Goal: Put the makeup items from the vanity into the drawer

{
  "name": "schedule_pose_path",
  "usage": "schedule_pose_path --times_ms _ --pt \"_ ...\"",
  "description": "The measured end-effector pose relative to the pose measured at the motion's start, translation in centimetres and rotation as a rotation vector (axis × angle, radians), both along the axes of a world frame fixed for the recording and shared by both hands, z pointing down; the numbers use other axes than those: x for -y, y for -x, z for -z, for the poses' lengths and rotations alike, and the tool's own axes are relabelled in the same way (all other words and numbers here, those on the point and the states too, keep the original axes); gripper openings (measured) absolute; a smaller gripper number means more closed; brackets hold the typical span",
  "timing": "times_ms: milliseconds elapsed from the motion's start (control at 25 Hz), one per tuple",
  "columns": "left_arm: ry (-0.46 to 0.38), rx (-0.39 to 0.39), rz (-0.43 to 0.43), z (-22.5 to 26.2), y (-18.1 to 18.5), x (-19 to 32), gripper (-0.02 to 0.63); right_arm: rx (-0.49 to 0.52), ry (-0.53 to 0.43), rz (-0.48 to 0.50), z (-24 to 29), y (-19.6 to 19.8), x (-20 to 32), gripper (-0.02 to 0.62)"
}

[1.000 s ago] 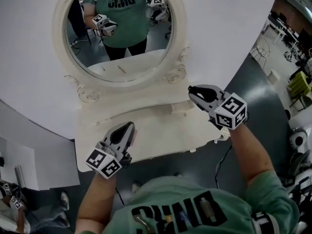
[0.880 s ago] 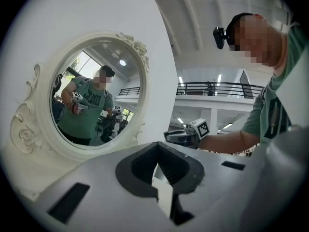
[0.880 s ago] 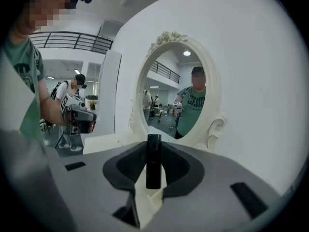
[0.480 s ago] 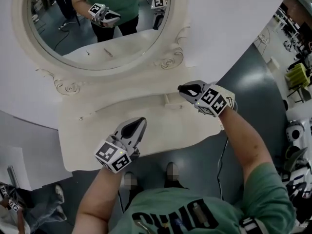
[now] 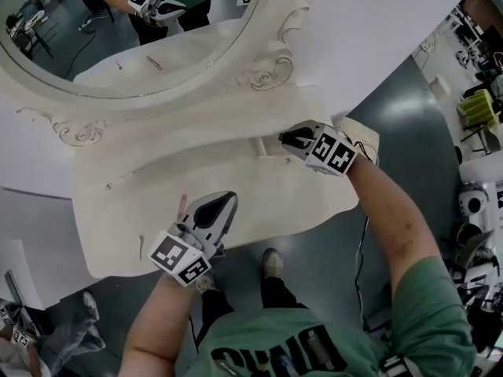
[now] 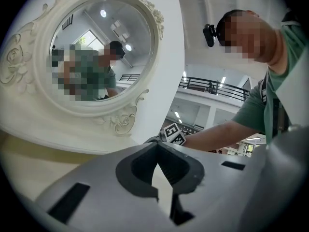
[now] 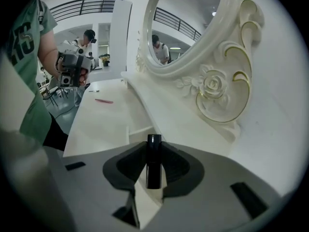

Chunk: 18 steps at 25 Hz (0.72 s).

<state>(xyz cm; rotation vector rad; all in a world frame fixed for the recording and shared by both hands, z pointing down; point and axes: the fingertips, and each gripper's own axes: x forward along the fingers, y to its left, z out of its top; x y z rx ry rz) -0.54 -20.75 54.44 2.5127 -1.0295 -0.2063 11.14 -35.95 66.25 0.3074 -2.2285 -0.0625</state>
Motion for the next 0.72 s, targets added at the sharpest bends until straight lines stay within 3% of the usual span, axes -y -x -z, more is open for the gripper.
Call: schedule_pose_path --times_ms 280,480,720 --pt "0.015 -0.021 -0.019 -1.3 -0.9 -0.6 0.008 -0.143 0.033 0.089 -3.0 0.2 -0.2 0.104" --pt "0.023 -0.028 -0.014 -1.5 -0.7 -0.9 0.008 -0.180 0.066 0.123 -3.6 0.8 -0.3 0.104" --pt "0.019 -0.030 -0.009 -1.5 -0.5 -1.2 0.008 -0.232 0.026 0.168 -3.8 0.9 -0.4 0.106"
